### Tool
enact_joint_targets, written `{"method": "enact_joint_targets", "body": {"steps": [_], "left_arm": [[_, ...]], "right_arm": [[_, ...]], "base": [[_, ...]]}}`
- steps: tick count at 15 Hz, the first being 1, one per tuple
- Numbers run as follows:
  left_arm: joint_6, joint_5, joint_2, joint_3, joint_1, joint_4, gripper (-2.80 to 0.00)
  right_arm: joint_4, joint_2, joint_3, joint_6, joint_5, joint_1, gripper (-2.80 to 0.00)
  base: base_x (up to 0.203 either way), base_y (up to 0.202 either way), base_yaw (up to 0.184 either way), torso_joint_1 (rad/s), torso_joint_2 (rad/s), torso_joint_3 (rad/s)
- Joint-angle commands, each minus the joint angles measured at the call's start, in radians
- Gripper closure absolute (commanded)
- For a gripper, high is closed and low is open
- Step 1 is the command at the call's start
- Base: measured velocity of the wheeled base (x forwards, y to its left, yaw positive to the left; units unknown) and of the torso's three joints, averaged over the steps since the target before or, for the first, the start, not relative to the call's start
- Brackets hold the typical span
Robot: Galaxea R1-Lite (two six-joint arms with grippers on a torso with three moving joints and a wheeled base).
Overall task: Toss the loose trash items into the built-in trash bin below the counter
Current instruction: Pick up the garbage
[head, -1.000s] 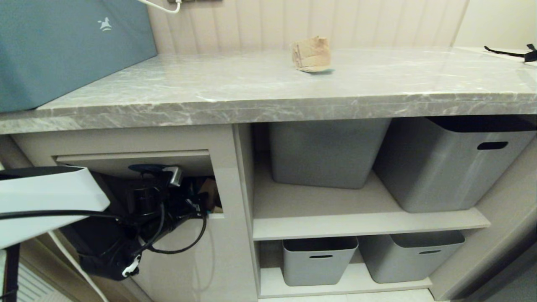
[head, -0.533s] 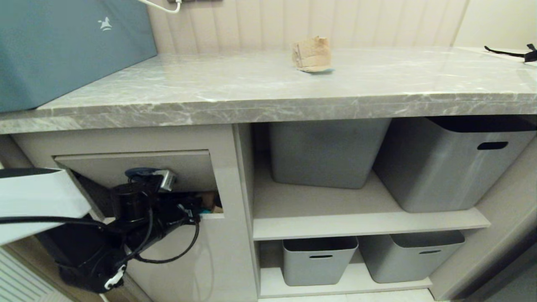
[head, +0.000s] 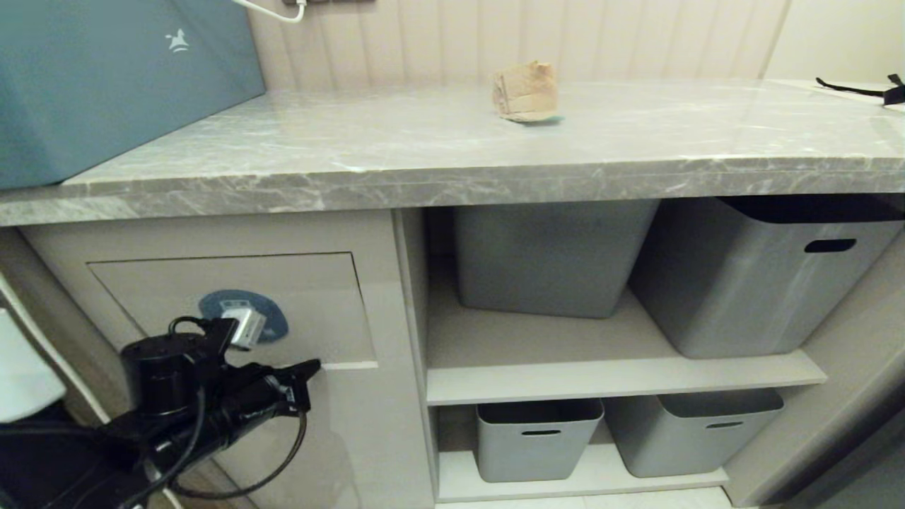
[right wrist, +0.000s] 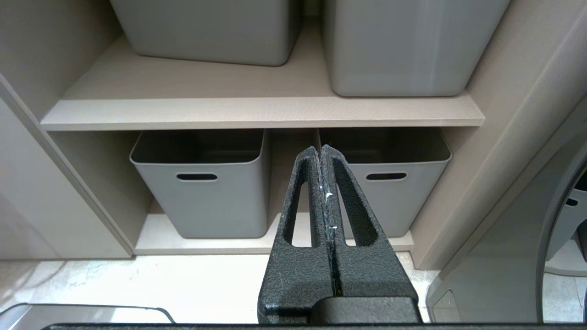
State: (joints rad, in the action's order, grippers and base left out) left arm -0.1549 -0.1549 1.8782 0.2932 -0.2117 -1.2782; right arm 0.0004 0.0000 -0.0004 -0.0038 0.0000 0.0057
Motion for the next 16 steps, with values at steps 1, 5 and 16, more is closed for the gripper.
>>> {"method": "enact_joint_targets", "body": {"steps": [1, 5, 16], "left_arm": [[-0.001, -0.001, -0.094, -0.064, 0.0, -0.007, 0.0], [0.001, 0.001, -0.263, -0.234, 0.0, -0.005, 0.0], [-0.001, 0.031, -1.307, -0.239, 0.053, 0.73, 0.0]], "right_arm": [[0.0, -0.002, 0.0, -0.001, 0.0, 0.0, 0.0], [0.001, -0.002, 0.0, -0.001, 0.001, 0.0, 0.0], [0.001, -0.002, -0.001, -0.001, 0.0, 0.0, 0.0]], "base": [[0.0, 0.0, 0.0, 0.0, 0.0, 0.0], [0.0, 0.0, 0.0, 0.0, 0.0, 0.0], [0.0, 0.0, 0.0, 0.0, 0.0, 0.0]]}}
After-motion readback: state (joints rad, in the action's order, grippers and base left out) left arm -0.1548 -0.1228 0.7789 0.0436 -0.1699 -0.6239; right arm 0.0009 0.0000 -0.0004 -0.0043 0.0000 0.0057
